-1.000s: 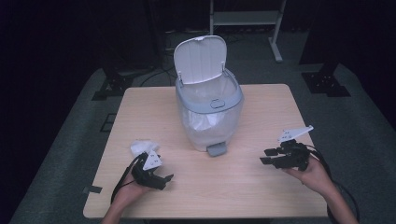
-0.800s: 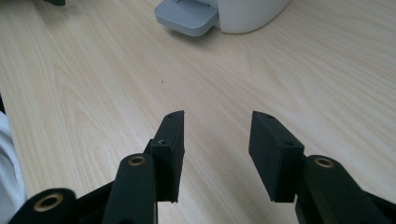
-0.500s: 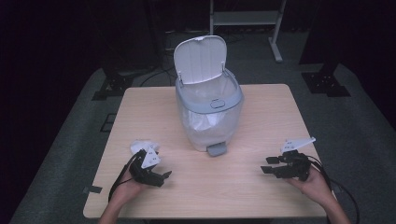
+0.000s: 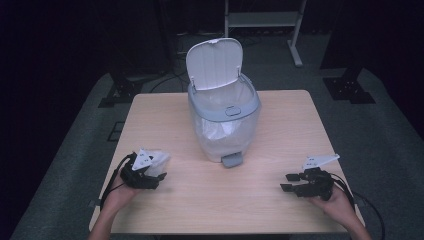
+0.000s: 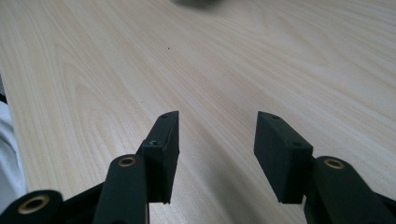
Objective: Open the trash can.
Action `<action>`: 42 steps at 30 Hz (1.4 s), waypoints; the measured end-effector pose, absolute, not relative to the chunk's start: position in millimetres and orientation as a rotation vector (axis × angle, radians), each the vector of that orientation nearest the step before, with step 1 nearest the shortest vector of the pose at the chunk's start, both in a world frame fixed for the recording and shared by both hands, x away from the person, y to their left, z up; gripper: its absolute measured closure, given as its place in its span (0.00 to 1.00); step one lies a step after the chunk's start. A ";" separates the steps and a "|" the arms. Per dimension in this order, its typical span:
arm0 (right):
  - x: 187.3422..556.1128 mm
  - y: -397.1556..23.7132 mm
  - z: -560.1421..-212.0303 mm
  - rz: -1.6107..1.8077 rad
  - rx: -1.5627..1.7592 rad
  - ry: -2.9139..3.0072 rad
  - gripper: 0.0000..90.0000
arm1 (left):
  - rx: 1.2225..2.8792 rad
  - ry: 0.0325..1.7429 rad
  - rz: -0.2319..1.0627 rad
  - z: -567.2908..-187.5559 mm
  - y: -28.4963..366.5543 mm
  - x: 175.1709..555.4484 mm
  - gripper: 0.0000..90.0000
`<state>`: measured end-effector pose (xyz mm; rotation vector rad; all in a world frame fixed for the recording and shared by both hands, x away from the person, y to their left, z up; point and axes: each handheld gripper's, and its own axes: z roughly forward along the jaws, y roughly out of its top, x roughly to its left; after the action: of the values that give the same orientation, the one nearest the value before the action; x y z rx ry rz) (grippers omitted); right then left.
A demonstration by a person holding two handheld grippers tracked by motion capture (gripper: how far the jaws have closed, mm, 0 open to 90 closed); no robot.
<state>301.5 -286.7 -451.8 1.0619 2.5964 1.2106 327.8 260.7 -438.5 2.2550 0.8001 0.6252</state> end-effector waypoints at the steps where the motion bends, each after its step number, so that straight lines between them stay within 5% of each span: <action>1: 301.0 -286.3 -452.0 1.206 1.056 2.598 0.55 | 2.254 0.820 0.622 -439.0 266.2 330.3 0.25; 35: 298.7 -290.2 -459.4 1.227 1.063 2.600 0.54 | 2.381 0.897 0.377 -458.0 283.0 369.1 0.52; 42: 299.7 -286.5 -461.0 1.224 1.061 2.611 0.54 | 2.355 0.898 0.351 -459.1 285.1 368.9 0.65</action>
<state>299.7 -286.5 -461.0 1.0612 2.6111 1.2244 368.9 285.1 -459.1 2.3546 0.8975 0.3509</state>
